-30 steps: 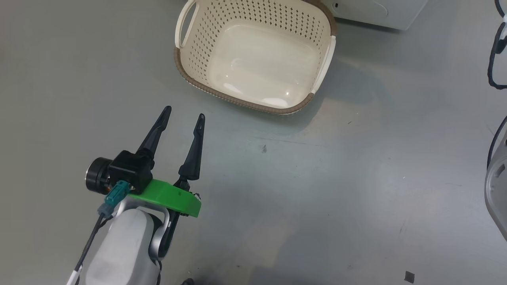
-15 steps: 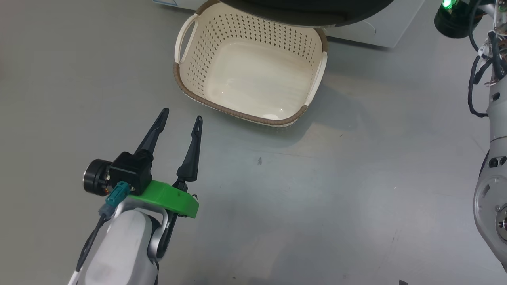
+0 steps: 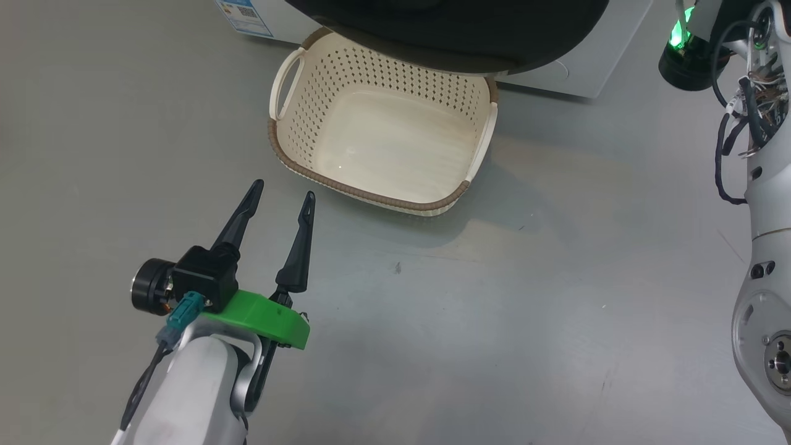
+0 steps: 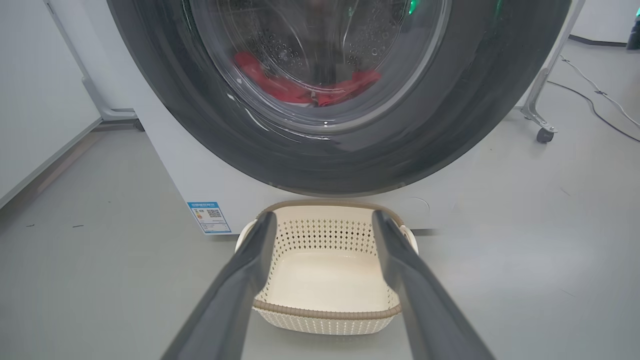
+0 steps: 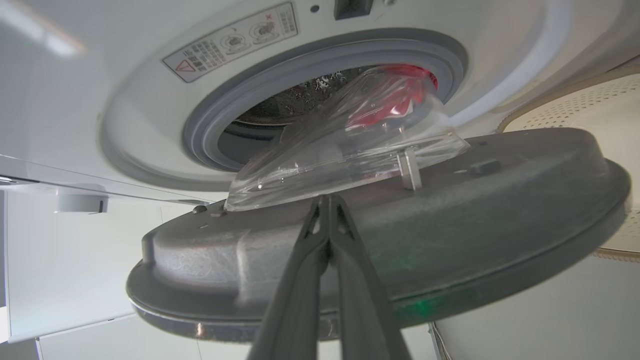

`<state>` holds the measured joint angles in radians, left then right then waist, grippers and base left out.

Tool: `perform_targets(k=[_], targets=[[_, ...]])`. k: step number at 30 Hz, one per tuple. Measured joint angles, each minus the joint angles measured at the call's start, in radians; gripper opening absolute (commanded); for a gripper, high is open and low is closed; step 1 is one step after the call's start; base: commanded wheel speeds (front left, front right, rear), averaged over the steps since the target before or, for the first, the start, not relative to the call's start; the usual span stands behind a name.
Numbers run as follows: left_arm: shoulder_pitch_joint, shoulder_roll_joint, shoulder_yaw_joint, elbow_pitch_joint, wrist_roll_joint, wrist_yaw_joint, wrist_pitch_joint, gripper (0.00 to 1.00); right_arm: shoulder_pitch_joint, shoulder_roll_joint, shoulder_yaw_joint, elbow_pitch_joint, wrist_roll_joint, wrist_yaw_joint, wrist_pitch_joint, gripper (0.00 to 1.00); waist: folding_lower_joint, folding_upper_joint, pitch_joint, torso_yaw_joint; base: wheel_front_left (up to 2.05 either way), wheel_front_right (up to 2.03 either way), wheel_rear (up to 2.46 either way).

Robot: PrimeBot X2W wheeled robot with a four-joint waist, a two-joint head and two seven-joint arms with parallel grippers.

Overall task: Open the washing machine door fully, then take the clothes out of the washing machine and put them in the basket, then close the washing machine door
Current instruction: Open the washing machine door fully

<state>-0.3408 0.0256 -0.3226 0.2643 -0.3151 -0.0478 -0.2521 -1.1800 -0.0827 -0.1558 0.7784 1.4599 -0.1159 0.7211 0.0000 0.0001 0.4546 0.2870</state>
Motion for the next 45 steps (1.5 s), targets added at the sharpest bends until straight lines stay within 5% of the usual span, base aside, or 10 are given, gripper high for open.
perform_targets(k=[21, 27, 37, 45], targets=[[0.018, 0.000, 0.006, -0.003, 0.002, 0.000, 0.000, 1.00, 0.022, 0.005, 0.044, -0.004, 0.006, 0.002, 0.005, 0.00, 0.0000, 0.0000, -0.024, -0.007, 0.00, 0.00, 0.00], [0.024, 0.000, 0.020, 0.001, 0.002, 0.000, 0.000, 1.00, 0.049, 0.002, 0.085, -0.027, -0.062, 0.064, -0.038, 0.00, 0.0000, 0.0000, -0.042, -0.011, 0.00, 0.00, 0.00], [0.051, 0.001, 0.038, 0.013, 0.009, 0.009, 0.000, 1.00, 0.109, -0.101, 0.230, -0.104, -0.310, 0.239, -0.180, 0.00, 0.0000, 0.0000, -0.091, -0.025, 0.00, 0.00, 0.00], [0.068, 0.001, 0.060, 0.013, 0.011, 0.009, 0.000, 1.00, 0.192, -0.158, 0.361, -0.191, -0.507, 0.247, -0.315, 0.00, 0.0000, 0.0000, -0.140, -0.045, 0.00, 0.00, 0.00]])
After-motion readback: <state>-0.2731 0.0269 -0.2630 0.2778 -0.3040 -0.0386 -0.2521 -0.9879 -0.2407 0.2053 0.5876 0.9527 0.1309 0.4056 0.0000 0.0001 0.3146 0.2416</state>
